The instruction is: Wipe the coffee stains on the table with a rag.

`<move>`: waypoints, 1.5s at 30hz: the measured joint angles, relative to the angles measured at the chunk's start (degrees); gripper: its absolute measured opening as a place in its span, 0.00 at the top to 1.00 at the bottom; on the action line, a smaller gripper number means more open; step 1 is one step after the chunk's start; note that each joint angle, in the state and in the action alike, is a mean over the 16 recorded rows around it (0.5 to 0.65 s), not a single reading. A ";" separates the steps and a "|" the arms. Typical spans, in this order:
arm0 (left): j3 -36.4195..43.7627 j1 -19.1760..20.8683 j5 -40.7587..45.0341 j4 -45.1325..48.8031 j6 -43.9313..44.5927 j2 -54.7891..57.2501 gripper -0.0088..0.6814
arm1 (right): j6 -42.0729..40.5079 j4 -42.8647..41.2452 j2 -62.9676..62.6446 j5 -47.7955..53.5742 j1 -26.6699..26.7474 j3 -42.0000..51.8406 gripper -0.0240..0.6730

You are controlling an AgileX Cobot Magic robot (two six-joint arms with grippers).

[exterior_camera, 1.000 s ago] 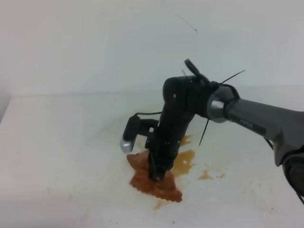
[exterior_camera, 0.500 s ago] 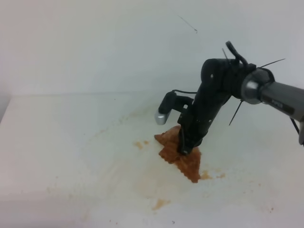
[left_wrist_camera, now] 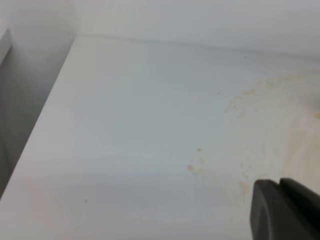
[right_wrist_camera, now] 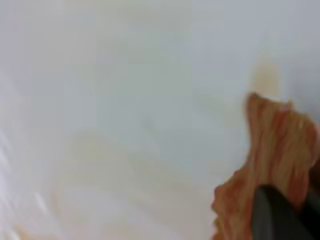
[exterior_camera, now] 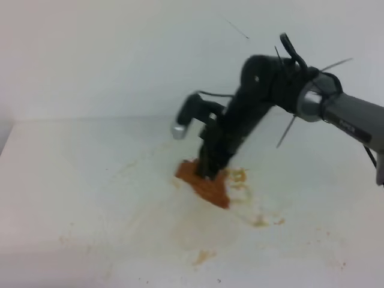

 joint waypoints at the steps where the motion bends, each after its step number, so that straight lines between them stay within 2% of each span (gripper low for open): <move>1: 0.00 0.00 0.00 0.00 0.00 0.00 0.99 | -0.02 0.38 -0.09 -0.72 0.71 -0.50 0.94; 9: 0.00 0.00 0.00 0.00 0.00 0.00 0.99 | 0.42 1.47 2.29 -6.20 5.33 -3.43 0.94; 15: 0.00 0.00 0.00 0.00 0.00 0.00 0.99 | 2.35 -1.64 5.47 -7.54 5.86 -3.54 0.94; 24: 0.00 0.00 0.00 0.00 0.00 0.00 0.99 | 5.32 -6.63 7.82 -2.98 0.55 -3.48 0.94; 34: 0.00 0.00 0.00 0.00 0.00 0.00 0.99 | 5.42 -6.87 7.59 3.98 -7.44 -3.46 0.94; 45: 0.00 0.00 0.00 0.00 0.00 0.00 0.99 | 6.79 -3.31 5.40 11.05 -9.66 -0.23 0.93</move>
